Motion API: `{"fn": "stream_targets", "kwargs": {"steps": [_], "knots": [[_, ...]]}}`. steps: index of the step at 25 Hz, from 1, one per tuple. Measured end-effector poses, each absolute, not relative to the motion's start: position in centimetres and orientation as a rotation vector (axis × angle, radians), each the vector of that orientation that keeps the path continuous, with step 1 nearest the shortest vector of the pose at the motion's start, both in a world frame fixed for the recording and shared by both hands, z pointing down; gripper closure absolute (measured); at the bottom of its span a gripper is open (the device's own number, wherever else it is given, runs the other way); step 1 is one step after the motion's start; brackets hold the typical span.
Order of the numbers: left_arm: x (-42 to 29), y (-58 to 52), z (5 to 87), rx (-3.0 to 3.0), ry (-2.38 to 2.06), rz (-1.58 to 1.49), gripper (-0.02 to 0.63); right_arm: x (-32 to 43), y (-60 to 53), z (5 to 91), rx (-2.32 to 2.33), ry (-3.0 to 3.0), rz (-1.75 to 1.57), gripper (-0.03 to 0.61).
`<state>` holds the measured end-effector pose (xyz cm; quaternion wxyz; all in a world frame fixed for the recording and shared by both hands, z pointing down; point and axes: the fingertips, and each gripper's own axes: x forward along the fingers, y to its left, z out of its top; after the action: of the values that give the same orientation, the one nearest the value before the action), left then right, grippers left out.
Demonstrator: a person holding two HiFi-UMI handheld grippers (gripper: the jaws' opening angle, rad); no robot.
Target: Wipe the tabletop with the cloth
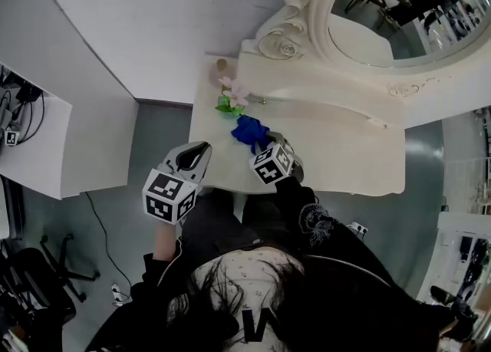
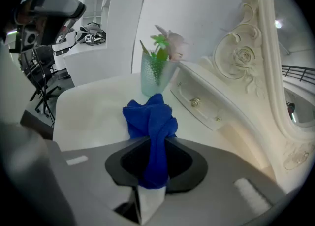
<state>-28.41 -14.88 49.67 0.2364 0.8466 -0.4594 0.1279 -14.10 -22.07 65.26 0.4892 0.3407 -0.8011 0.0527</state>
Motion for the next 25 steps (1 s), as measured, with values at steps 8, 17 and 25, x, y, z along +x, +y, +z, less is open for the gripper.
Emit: {"fn": "stream_targets", "kwargs": {"steps": [8, 17, 25], "knots": [[-22.4, -17.0, 50.0, 2.332, -1.220, 0.389, 0.612, -5.9, -25.3, 65.2, 0.898, -1.917, 0.168, 0.492], [-11.2, -19.5, 50.1, 2.417, -1.070, 0.477, 0.612, 6.8, -28.1, 65.2, 1.061, -1.879, 0.271, 0.492], [-1.6, -21.8, 49.7, 2.458, -1.003, 0.537, 0.612, 20.2, -29.1, 65.3, 1.202, -1.818, 0.358, 0.492]]}}
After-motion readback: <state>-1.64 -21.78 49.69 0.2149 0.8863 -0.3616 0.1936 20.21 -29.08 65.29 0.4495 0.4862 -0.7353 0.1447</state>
